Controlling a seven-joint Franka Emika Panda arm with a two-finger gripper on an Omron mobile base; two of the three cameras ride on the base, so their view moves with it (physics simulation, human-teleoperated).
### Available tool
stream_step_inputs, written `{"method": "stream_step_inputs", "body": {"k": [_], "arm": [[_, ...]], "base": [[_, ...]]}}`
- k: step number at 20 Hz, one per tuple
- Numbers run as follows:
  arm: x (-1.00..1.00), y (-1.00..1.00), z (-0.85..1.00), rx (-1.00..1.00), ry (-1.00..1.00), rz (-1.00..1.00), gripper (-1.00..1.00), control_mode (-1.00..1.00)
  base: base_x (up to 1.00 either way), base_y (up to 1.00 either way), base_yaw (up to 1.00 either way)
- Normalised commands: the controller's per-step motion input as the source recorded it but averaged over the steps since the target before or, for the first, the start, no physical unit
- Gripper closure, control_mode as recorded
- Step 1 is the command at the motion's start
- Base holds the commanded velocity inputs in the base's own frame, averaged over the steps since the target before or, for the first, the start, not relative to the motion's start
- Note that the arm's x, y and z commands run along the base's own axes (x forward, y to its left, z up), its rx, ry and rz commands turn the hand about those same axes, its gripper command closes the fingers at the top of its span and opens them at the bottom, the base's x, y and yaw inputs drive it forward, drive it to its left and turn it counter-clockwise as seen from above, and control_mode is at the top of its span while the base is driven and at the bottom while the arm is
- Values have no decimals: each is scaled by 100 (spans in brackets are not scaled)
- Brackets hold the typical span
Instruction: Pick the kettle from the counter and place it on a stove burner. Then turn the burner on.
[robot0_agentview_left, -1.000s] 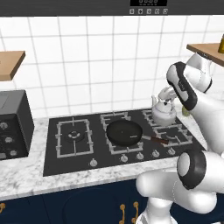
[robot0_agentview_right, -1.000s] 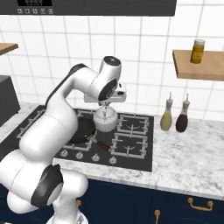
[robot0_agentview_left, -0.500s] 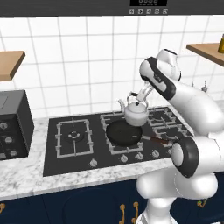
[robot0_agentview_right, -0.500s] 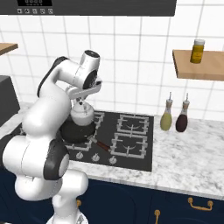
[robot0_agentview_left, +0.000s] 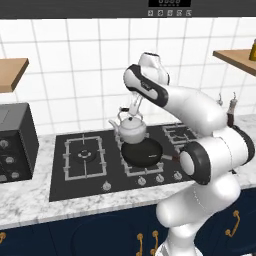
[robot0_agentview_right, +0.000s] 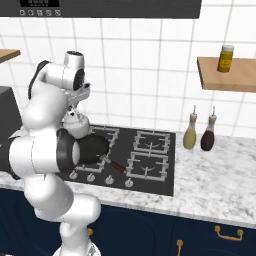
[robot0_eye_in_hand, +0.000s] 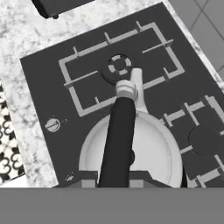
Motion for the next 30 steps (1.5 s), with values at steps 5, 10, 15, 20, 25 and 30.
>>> {"method": "stream_step_inputs", "body": {"k": [5,10,15,20,25,30], "arm": [[24,97,-47,-7,0,-1,100,-100],[23,70,-24,-1,0,-7,100,-100],[31,35,-2,7,3,-17,100,-100],[26,32,-18,6,15,-25,100,-100],[5,52,-8,0,10,-15,100,-100],[3,30,-3,0,0,0,100,-100]], "base": [[0,0,0],[0,0,0],[0,0,0],[0,0,0],[0,0,0],[0,0,0]]}}
